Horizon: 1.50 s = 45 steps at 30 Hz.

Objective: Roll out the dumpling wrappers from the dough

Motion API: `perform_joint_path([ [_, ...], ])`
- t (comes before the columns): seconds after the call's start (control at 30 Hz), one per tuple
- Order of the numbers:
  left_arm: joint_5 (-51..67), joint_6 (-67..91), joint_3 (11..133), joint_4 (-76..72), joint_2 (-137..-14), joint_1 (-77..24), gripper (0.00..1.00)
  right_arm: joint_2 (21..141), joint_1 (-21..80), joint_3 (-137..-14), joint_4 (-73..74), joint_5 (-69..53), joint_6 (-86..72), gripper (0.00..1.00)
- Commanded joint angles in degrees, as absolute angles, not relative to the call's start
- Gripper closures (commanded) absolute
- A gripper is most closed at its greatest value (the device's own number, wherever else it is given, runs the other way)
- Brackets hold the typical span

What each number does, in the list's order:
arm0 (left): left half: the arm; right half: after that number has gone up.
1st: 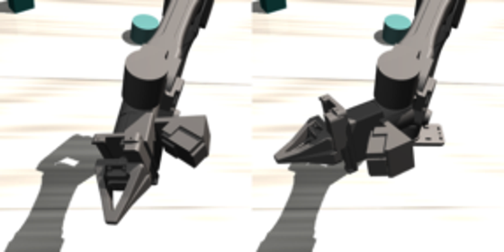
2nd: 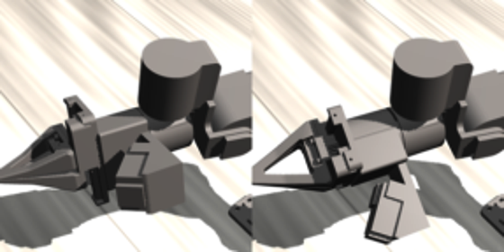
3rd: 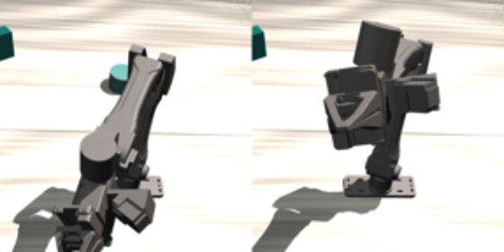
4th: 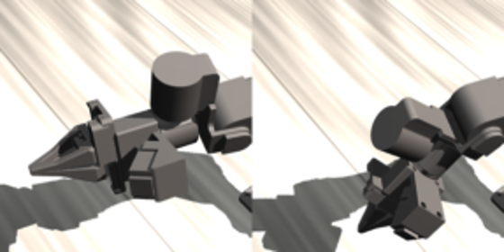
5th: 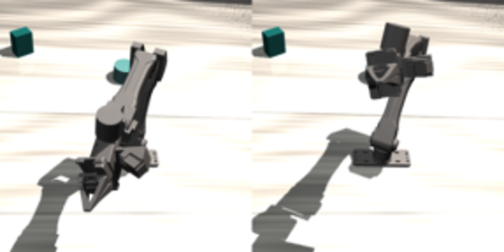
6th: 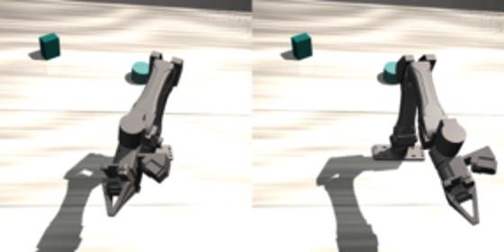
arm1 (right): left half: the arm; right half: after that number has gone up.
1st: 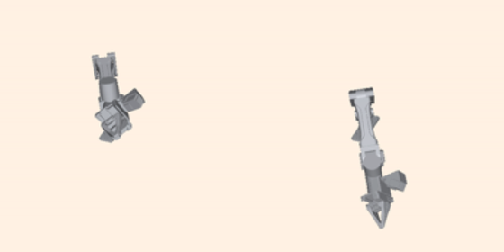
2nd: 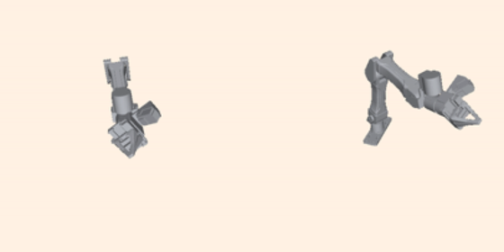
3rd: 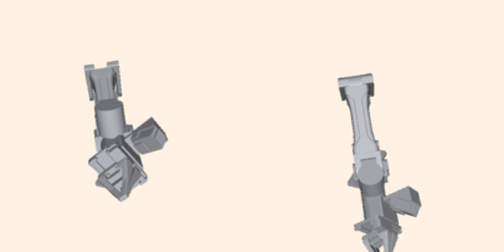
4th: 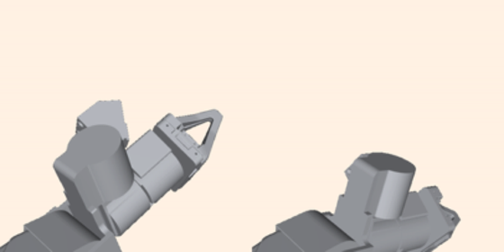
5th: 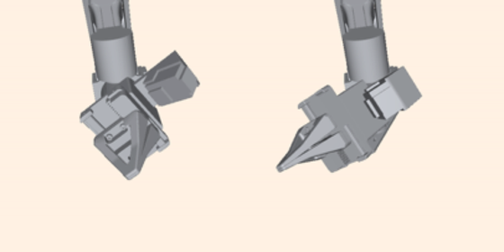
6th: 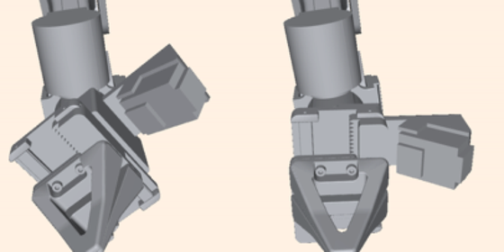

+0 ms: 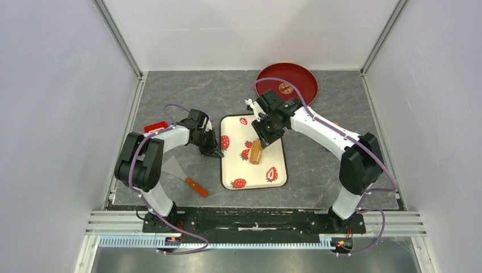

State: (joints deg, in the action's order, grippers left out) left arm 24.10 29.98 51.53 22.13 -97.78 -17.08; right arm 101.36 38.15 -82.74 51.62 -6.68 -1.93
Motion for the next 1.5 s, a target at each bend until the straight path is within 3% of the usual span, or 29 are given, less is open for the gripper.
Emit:
perform_joint_path([
  [0.0,18.7,28.0,51.0,22.7,-100.9,-18.1,0.98,113.4,40.0,-73.0,52.2,-2.6,-0.5,1.0],
  [0.97,18.6,27.9,51.7,22.8,-101.4,-18.5,0.98,90.5,39.9,-75.8,48.8,10.3,1.8,1.0],
  [1.47,18.7,27.5,52.7,23.6,-101.7,-18.7,0.98,91.7,39.9,-84.6,49.1,5.6,1.9,1.0],
])
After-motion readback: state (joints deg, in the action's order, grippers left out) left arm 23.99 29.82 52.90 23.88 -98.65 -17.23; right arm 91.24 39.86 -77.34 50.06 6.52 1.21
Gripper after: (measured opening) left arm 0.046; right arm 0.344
